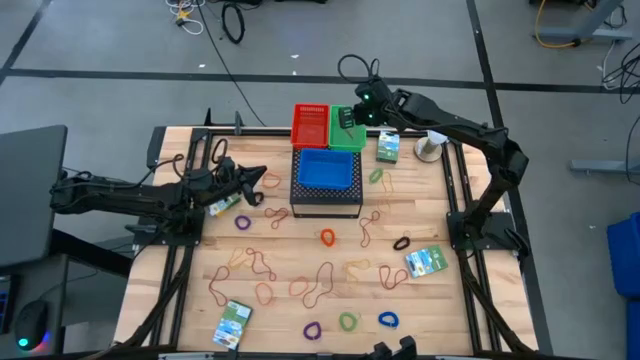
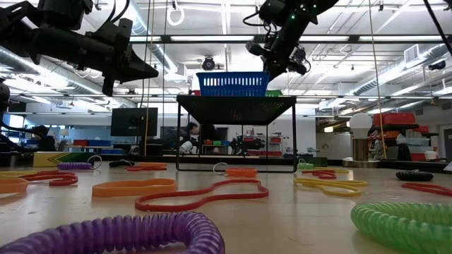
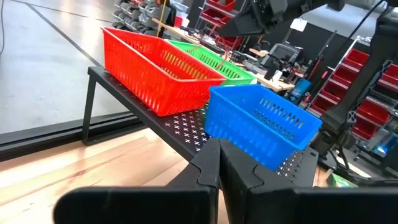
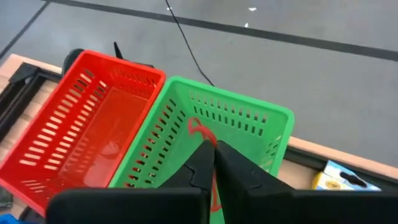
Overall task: Pick & Place Office Desk Supplies
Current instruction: Put the red rubber band into the green bin on the shelf, then put the purple spring keychain into the blue bin on the shelf
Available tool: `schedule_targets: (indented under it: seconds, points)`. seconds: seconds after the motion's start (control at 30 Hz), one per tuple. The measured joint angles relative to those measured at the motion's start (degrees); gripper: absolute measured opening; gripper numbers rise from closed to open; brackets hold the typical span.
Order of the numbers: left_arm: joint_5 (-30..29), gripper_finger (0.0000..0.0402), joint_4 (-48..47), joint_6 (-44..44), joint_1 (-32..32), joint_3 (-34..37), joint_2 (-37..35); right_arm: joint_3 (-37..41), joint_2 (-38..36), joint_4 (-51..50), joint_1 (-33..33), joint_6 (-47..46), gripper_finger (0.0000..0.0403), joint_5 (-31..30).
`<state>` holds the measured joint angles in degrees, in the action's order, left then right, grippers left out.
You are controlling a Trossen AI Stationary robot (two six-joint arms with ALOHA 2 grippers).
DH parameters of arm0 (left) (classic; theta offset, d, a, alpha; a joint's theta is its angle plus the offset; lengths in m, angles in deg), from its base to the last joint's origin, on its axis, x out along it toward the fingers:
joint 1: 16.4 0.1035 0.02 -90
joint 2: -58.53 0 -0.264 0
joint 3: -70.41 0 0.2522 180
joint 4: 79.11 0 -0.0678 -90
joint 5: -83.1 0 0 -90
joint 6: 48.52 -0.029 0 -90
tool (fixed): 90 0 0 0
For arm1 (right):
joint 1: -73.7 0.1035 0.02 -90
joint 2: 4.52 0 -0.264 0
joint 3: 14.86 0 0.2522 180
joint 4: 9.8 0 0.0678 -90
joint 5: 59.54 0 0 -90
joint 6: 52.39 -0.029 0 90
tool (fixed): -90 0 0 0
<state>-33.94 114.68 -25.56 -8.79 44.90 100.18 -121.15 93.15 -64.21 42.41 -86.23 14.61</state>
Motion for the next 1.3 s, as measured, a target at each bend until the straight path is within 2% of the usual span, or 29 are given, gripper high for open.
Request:
schedule_targets:
  seconds: [0.43,0.67,0.77,0.83,1.0,1.1,1.3]
  points:
    - [-0.15,0.0008,-0.41,0.42,0.00,-0.02,0.00,0.00,0.00,1.01,0.63,-0.42,0.0172,0.39]
    - [-0.15,0.0008,-0.39,1.64,0.00,-0.02,0.00,0.04,-0.94,0.99,0.47,3.23,0.0200,4.40]
    - [-0.15,0.0008,-0.42,2.37,0.00,-0.02,0.00,-0.56,-3.39,-0.55,0.56,8.41,0.0189,6.36]
    - [-0.14,0.0008,-0.42,2.62,-0.02,-0.02,0.00,-0.94,-5.97,-2.57,0.71,10.63,0.0166,6.67]
    - [-0.07,0.0007,-0.42,3.21,-0.09,-0.02,0.00,0.36,-13.89,-8.83,3.03,16.87,0.0070,6.44]
    - [0.08,0.0007,-0.42,3.37,-0.13,-0.02,0.00,5.45,-18.95,-9.10,6.15,16.08,0.0014,6.67]
    - [0.28,0.0007,-0.44,3.32,-0.13,-0.02,0.00,22.91,-28.61,-2.13,15.05,5.68,0.0016,3.85]
